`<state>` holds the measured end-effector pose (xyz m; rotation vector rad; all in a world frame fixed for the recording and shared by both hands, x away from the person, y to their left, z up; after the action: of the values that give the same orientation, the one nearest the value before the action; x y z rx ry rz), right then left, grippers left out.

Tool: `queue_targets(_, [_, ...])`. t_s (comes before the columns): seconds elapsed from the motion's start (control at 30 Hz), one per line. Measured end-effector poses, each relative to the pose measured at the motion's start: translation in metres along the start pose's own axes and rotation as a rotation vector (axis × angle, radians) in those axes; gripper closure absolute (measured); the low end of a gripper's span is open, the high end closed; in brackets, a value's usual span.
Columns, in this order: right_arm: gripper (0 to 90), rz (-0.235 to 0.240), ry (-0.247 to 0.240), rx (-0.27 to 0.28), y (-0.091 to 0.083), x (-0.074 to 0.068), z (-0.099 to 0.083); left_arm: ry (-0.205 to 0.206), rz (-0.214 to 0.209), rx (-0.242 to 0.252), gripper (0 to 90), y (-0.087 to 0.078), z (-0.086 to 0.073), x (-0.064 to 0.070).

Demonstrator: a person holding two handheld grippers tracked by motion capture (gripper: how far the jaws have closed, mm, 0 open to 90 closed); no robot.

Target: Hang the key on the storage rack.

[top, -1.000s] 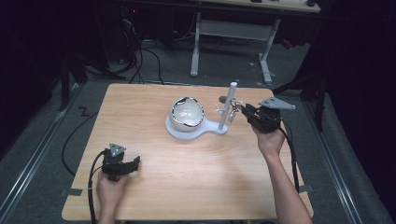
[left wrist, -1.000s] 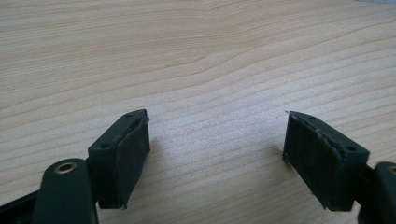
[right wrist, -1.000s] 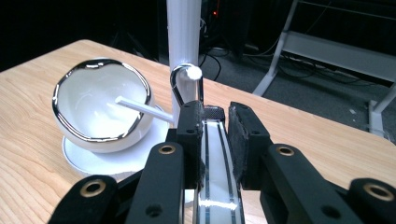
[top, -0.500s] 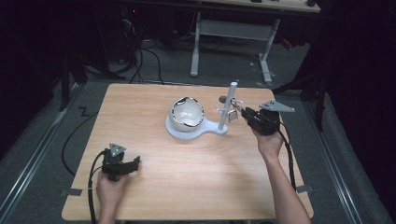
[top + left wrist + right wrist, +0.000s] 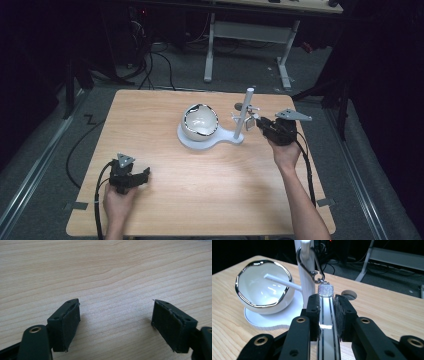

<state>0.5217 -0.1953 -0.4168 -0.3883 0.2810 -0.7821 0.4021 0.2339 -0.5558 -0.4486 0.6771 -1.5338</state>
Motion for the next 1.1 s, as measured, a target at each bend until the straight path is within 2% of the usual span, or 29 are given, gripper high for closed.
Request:
queue_targets(0.37, [74.5,-0.008,-0.008,-0.035,0.015,0.003,-0.008,-0.001,0.000,0.000,23.1,0.000,0.000,0.000])
queue_targets(0.83, [73.9,-0.015,0.007,-0.056,0.030,0.006,-0.014,0.000,-0.001,0.000,23.1,0.000,0.000,0.000])
queue_targets(1.1, [62.7,-0.013,0.027,-0.062,0.031,0.007,-0.018,0.000,-0.001,0.000,23.1,0.000,0.000,0.000])
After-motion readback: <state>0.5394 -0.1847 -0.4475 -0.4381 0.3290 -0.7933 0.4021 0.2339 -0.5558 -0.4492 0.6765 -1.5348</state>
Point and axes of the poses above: each handheld gripper's, and its own axes: y roughly forward along the jaws, z roughly out of its top, x roughly to its right, the point moved 7 cm from there along y, roughly forward along the jaws, and after that the axes turned 11 degrees about z, right-handed, at the moved point
